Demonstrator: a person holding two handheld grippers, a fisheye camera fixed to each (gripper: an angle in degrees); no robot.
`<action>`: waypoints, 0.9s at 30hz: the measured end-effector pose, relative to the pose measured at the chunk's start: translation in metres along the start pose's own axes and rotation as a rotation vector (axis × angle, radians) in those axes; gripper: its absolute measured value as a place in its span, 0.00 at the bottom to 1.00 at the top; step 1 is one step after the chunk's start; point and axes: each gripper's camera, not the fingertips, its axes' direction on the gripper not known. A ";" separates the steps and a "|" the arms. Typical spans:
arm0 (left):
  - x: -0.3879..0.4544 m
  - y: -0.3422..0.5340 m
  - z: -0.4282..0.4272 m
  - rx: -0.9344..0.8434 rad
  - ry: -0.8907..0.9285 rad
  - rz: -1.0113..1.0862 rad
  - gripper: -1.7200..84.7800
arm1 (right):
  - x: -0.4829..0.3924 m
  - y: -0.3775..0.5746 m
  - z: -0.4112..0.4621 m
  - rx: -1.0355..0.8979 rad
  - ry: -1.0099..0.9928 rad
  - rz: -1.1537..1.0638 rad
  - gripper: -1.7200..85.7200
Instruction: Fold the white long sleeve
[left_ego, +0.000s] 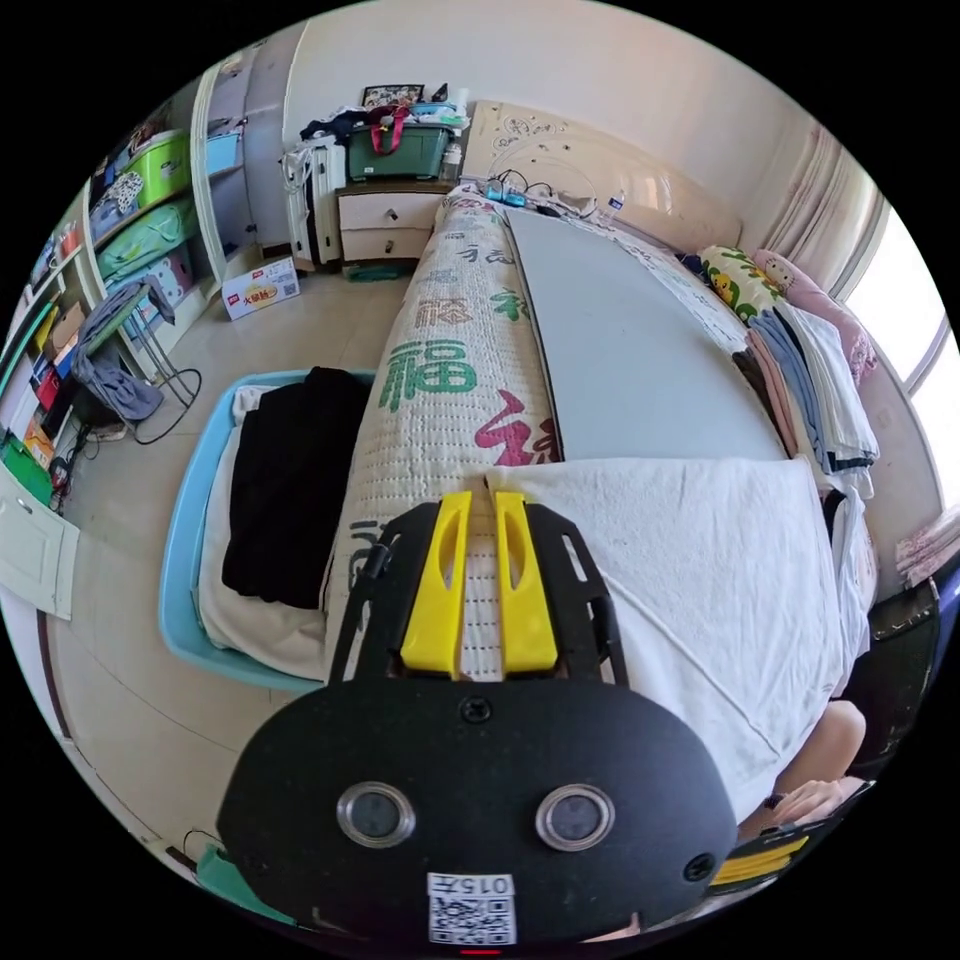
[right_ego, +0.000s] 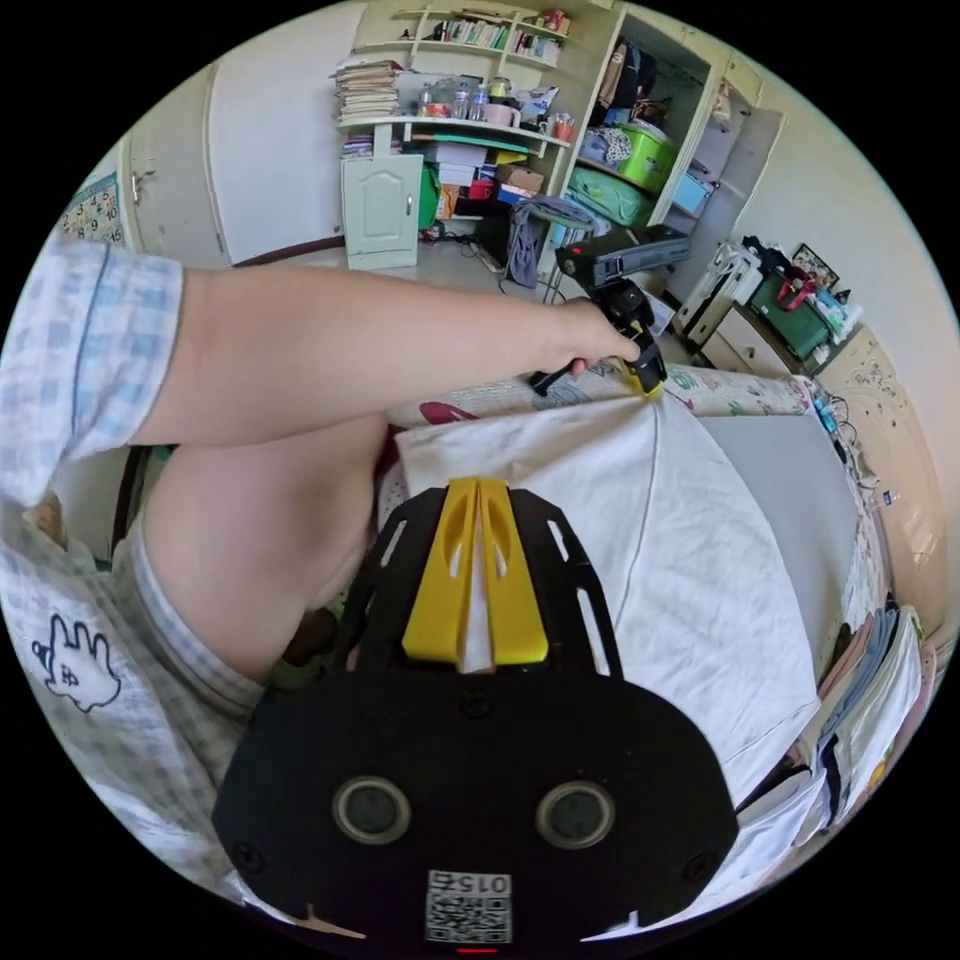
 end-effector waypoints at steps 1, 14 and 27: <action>0.000 0.001 -0.002 0.002 0.004 -0.008 0.08 | -0.003 0.004 -0.003 0.014 0.002 -0.007 0.01; 0.057 0.025 -0.090 0.336 0.162 0.142 0.10 | 0.084 0.233 -0.148 0.445 0.279 0.661 0.04; 0.272 0.012 -0.050 0.106 0.392 0.675 0.15 | 0.037 0.490 -0.093 0.046 0.275 1.047 0.10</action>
